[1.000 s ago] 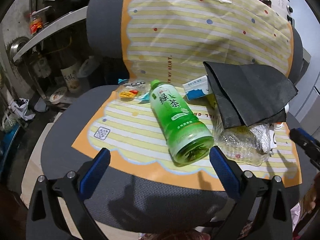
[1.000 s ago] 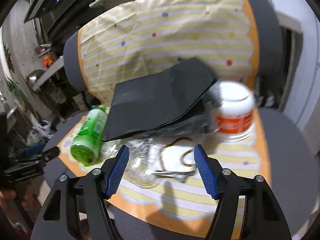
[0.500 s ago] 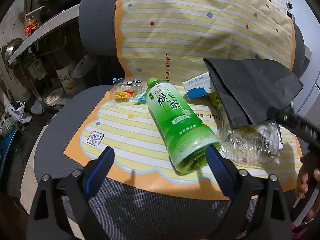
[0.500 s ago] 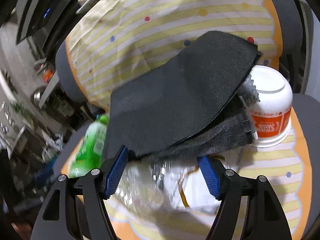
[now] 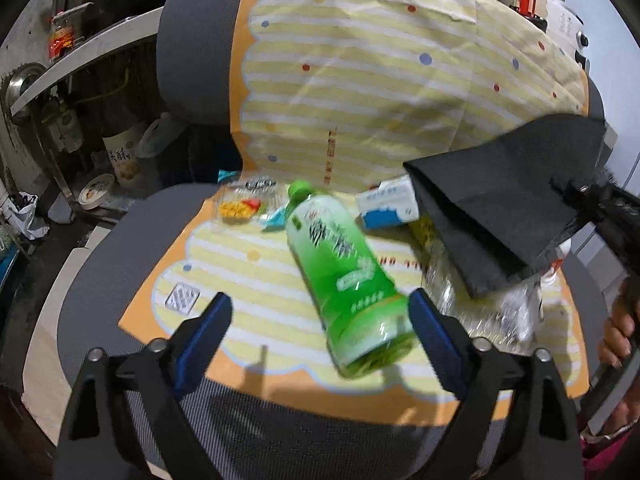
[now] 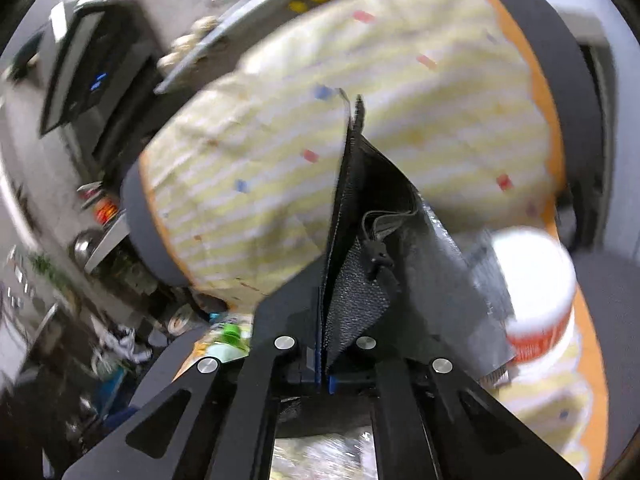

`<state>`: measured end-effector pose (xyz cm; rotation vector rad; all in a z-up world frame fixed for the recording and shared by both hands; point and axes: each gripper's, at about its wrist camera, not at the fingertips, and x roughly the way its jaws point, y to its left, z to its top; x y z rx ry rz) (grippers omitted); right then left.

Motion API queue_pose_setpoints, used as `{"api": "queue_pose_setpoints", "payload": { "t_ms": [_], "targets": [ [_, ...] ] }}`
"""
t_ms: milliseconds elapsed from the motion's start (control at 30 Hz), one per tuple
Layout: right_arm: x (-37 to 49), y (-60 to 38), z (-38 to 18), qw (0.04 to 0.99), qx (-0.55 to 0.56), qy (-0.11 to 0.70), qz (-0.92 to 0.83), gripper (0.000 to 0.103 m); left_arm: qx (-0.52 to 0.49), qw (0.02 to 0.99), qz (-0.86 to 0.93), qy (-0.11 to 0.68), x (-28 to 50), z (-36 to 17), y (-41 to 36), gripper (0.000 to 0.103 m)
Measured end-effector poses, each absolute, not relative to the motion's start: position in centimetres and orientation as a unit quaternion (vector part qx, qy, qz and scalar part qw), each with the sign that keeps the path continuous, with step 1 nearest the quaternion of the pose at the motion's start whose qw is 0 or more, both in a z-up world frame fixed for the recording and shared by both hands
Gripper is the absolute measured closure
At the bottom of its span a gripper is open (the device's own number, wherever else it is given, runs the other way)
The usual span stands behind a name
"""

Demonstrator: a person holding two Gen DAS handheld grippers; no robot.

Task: Collect trash
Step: 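Grasp the black cloth with the right tool while the left tool grasps the green tea bottle, then carry the black cloth to the bin and open the right tool over it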

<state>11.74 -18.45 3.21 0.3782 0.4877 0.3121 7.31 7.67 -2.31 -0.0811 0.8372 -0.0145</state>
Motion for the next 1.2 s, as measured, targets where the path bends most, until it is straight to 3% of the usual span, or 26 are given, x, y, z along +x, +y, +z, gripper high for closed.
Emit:
{"api": "queue_pose_setpoints", "payload": {
  "t_ms": [100,267,500,600,867,1200],
  "targets": [
    [9.9,-17.6,6.4,0.957,0.140,0.201,0.153,0.101,-0.048,0.907,-0.007,0.419,8.9,-2.2,7.3,0.029],
    [6.6,-18.4,9.8,0.974,0.101,0.171,0.108,0.101,-0.057,0.895,0.003,0.443,11.4,-3.7,6.1,0.029],
    [2.1,-22.0,8.3,0.972,0.105,0.192,0.080,0.101,-0.034,0.871,0.036,0.489,15.5,-6.7,4.9,0.029],
    [1.0,-22.8,7.3,0.970,0.110,0.204,0.077,0.101,-0.040,0.863,0.039,0.503,16.2,-7.5,5.2,0.039],
    [-1.4,-25.0,6.9,0.969,0.137,0.190,0.078,0.101,-0.049,0.926,-0.045,0.372,6.6,-2.0,5.3,0.042],
    [-8.9,-28.9,6.1,0.974,0.131,0.186,0.006,0.101,-0.019,0.945,-0.175,0.274,-5.0,1.5,-3.6,0.041]
  ]
}}
